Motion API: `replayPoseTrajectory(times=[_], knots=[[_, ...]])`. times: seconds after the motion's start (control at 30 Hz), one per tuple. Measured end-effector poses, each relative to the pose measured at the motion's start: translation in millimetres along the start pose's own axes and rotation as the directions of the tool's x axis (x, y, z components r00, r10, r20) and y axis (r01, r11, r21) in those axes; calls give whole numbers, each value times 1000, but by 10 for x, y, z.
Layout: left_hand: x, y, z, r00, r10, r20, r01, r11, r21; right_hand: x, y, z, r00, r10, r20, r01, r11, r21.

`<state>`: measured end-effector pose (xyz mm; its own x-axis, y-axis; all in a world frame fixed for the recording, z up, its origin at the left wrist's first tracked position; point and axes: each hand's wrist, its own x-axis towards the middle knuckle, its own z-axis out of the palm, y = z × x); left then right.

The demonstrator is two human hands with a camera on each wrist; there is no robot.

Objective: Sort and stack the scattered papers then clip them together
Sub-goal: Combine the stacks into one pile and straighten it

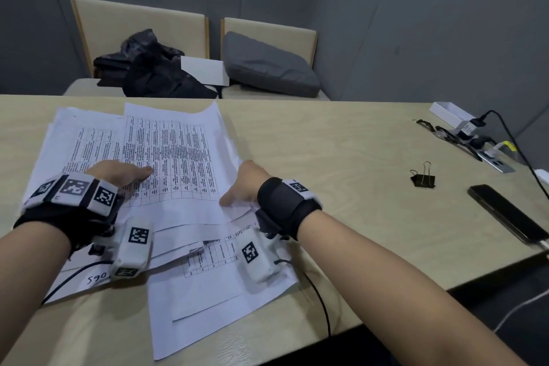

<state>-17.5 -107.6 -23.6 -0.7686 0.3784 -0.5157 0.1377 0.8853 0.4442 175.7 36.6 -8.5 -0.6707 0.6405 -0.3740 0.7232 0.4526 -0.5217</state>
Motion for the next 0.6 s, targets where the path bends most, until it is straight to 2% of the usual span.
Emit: replayPoseTrajectory(times=[0.1,0.17,0.2,0.23,0.33,0.47,0.6], knots=[[-21,1,12,999,21,-35,-20,999,26,65,146,-126,996,61,68,-79,950,302],[-16,5,15,999,22,-34,-20,999,42,84,273,-261,980,105,168,-180,823,539],[-7,1,12,999,23,-31,-21,999,45,101,347,-325,976,130,176,-210,782,586],[-11,-3,8,999,24,-27,-23,999,44,100,400,-393,976,146,161,-214,774,596],[40,-22,-14,1000,29,-6,-29,999,42,91,526,-596,986,155,53,-161,849,504],[110,-52,-26,1000,14,14,-14,1000,1,62,601,-714,984,153,95,-180,868,463],[75,-22,-6,1000,10,-10,-10,1000,-14,106,521,-572,990,102,97,-123,962,244]])
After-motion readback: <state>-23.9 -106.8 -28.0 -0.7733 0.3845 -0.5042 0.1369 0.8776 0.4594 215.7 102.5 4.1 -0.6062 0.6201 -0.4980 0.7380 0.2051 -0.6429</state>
